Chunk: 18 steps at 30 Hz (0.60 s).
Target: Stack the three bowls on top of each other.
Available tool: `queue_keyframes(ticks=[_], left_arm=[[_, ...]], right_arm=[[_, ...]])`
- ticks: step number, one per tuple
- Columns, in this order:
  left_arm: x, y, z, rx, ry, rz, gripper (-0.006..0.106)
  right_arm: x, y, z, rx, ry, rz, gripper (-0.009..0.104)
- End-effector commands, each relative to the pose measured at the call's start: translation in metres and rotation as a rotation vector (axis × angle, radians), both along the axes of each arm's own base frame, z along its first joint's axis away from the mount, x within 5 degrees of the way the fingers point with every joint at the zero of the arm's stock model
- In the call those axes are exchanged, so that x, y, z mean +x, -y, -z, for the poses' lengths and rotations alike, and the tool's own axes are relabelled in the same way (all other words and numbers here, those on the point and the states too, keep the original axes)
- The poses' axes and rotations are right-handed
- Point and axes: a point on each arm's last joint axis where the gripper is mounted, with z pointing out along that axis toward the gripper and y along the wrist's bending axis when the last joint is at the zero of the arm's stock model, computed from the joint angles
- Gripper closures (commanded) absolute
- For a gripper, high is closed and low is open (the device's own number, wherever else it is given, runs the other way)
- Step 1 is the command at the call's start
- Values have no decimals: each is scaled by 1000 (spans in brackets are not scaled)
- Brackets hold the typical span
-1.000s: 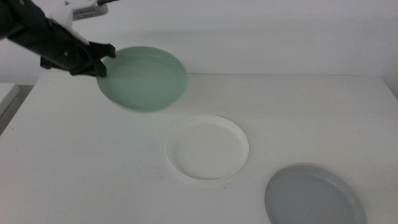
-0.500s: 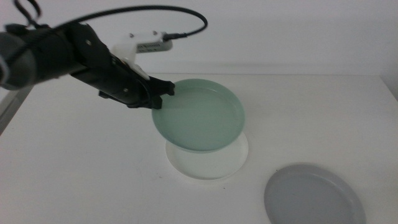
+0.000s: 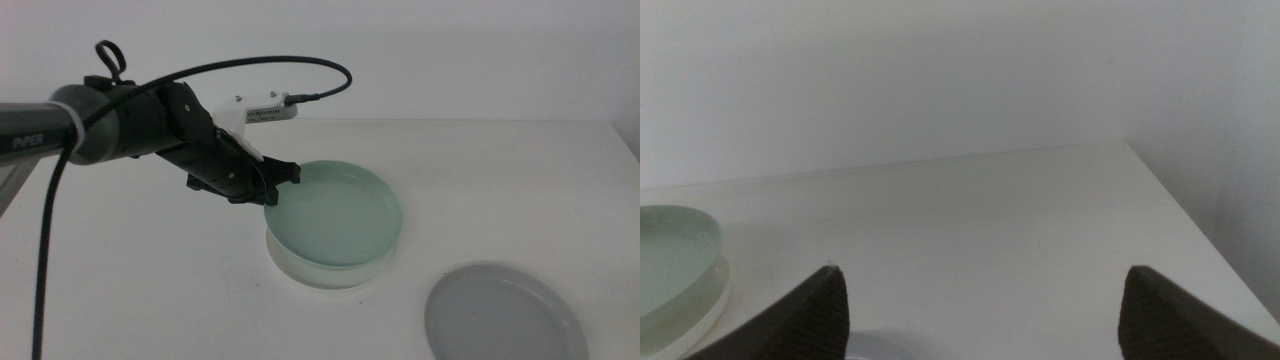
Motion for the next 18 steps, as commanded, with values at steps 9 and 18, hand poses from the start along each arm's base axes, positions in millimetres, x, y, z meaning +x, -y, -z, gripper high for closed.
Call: queue_keyframes(ticks=[9, 18], left_arm=[[0, 8, 8, 1, -3, 4, 102], [-2, 7, 9, 27, -17, 41, 76]], right_arm=[[0, 0, 0, -9, 11, 3, 2], [0, 0, 0, -9, 11, 3, 2]])
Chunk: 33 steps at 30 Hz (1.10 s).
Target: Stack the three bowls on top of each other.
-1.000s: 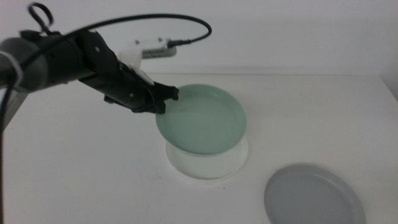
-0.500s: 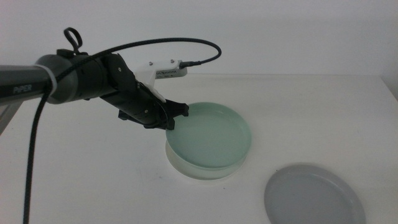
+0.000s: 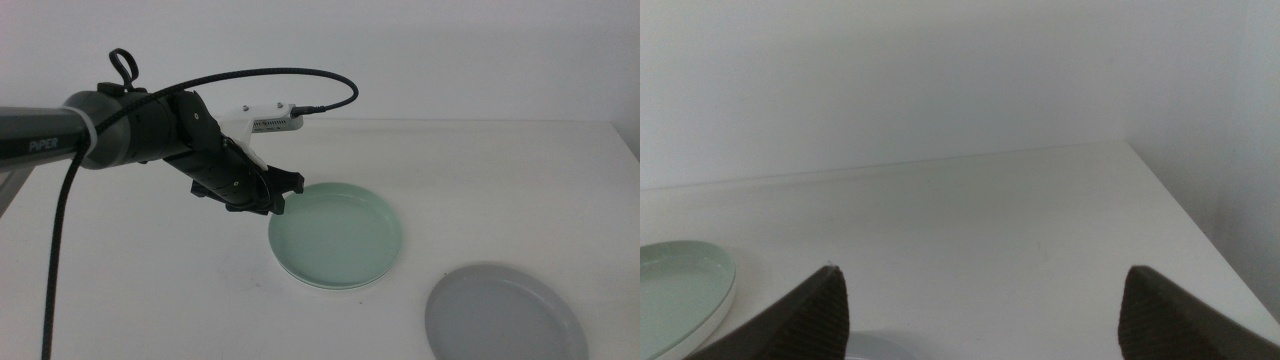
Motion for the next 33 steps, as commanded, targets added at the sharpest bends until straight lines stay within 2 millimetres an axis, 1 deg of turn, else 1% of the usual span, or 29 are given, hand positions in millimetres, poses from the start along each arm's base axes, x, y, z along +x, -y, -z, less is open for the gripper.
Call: queue_keyframes(ticks=[1, 2, 5, 8, 9, 11, 13, 14, 16, 17, 20, 25, 28, 31, 33], left_arm=[[-1, 1, -3, 4, 3, 18, 70], [-2, 1, -5, 3, 5, 23, 65], [-7, 0, -23, 2, 41, 61, 43], [-17, -7, -58, 9, 120, 96, 14], [-22, -10, -72, 7, 147, 107, 6], [-33, -19, -100, 5, 201, 118, 7], [-50, -31, -133, -7, 264, 131, 7], [-59, -35, -146, -7, 295, 144, 7], [-83, -47, -177, 7, 367, 192, 7], [-94, -52, -188, 17, 393, 215, 7], [-139, -65, -221, 28, 454, 291, 7], [-212, -79, -258, 7, 533, 362, 7], [-250, -88, -273, -17, 602, 359, 7], [-277, -94, -282, -33, 663, 343, 7], [-285, -96, -285, -39, 688, 335, 7]], right_arm=[[0, 0, 0, -9, 11, 3, 2], [0, 0, 0, -9, 11, 3, 2], [0, 0, 0, -9, 11, 3, 2], [0, 0, 0, -9, 11, 3, 2], [0, 0, 0, -9, 11, 3, 2], [0, 0, 0, -9, 11, 3, 2], [0, 0, 0, -9, 11, 3, 2], [0, 0, 0, -9, 11, 3, 2], [0, 0, 0, -9, 11, 3, 2], [0, 0, 0, -9, 11, 3, 2], [0, 0, 0, -9, 11, 3, 2], [0, 0, 0, -9, 11, 3, 2], [0, 0, 0, -9, 11, 3, 2], [0, 0, 0, -9, 11, 3, 2], [0, 0, 0, -9, 11, 3, 2]])
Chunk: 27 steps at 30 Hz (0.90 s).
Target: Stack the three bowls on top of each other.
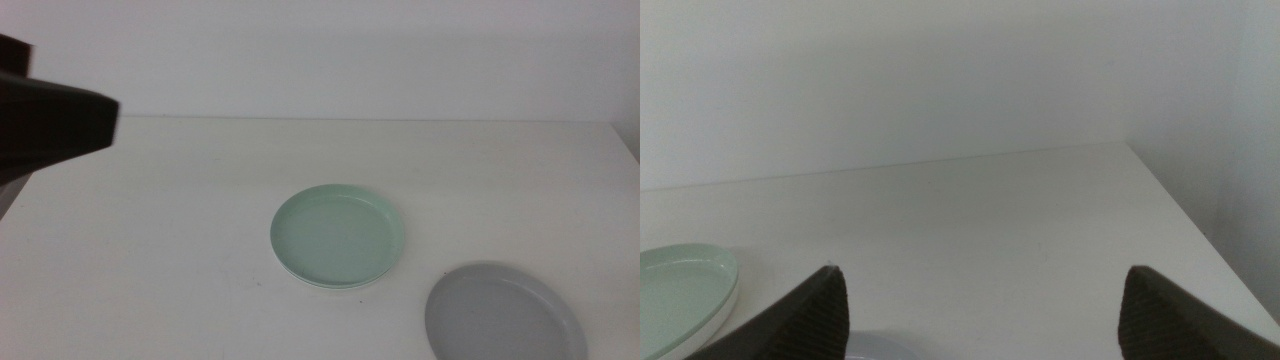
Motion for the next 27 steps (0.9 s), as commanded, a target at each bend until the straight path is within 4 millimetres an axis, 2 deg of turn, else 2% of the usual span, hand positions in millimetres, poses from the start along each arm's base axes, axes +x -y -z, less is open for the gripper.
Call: queue_keyframes(ticks=[1, 24, 25, 27], left_arm=[[-8, -2, -4, -27, 14, -10, 7], [-9, -3, -9, -67, 58, -34, 7], [-8, -3, -9, -64, 60, -37, 7], [-8, -3, -9, -59, 62, -40, 7]], right_arm=[[0, 0, 0, -9, 11, 3, 2], [0, 0, 0, -9, 11, 3, 2], [0, 0, -4, -36, 49, 2, 2], [0, 0, -5, 19, 62, 2, 2]])
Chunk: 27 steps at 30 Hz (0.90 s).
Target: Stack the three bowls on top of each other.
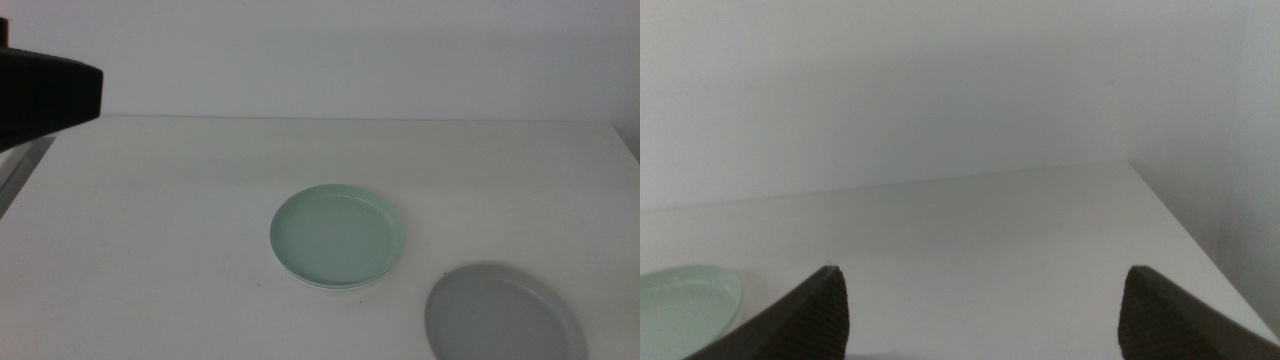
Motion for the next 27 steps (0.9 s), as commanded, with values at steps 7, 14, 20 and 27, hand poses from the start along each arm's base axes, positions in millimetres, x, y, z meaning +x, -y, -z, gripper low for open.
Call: queue_keyframes(ticks=[7, 14, 20, 27], left_arm=[[-1, -1, -3, -6, 23, -10, 7], [-1, -1, -3, -4, 23, -11, 7], [-1, -1, -3, -6, 25, -12, 7], [-1, -1, -3, -6, 25, -12, 7]], right_arm=[[7, 0, -35, 68, -9, 3, 2], [26, -1, -119, 68, -479, 6, 2], [40, -2, -165, 54, -821, -1, 2], [59, -5, -169, 94, -859, -27, 2]])
